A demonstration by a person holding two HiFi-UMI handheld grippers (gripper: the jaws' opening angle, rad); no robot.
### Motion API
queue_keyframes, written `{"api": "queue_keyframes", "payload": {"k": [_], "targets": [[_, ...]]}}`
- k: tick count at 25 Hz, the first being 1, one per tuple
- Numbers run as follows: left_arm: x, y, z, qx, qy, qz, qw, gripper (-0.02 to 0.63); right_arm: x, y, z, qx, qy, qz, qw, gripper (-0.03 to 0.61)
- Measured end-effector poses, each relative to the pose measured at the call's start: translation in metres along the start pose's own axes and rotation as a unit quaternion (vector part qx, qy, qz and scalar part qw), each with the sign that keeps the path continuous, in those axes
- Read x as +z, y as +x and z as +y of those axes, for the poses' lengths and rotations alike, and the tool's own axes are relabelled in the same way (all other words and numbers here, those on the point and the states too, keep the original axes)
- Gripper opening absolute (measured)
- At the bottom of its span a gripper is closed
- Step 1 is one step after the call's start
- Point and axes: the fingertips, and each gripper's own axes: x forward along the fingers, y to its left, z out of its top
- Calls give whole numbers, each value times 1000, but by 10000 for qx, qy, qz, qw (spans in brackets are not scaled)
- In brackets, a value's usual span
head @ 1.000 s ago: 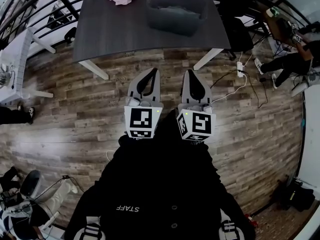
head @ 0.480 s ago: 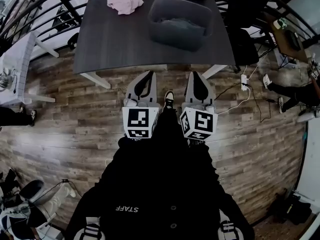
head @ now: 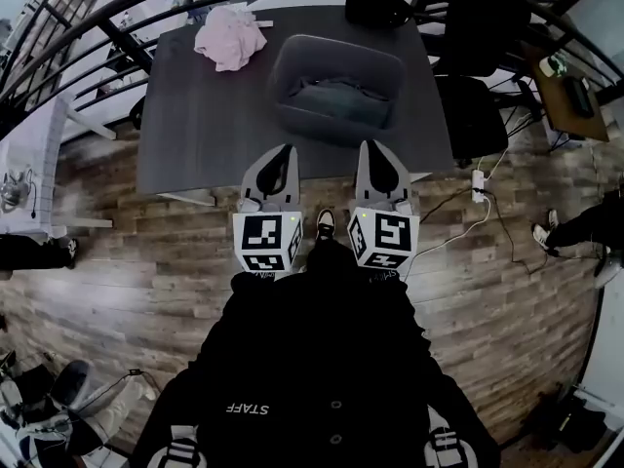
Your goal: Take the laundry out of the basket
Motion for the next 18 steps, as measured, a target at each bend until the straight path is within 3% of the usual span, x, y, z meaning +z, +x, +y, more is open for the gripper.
{"api": "queue_keyframes", "payload": {"k": [10,18], "targets": [[5,114,10,89,-27,311,9995,3,-8,90,-56,243,158,308,9991,14],[-5,171,19,126,-70,597,9981,3,-28,140,-81,511,236,644,9963,14]]}}
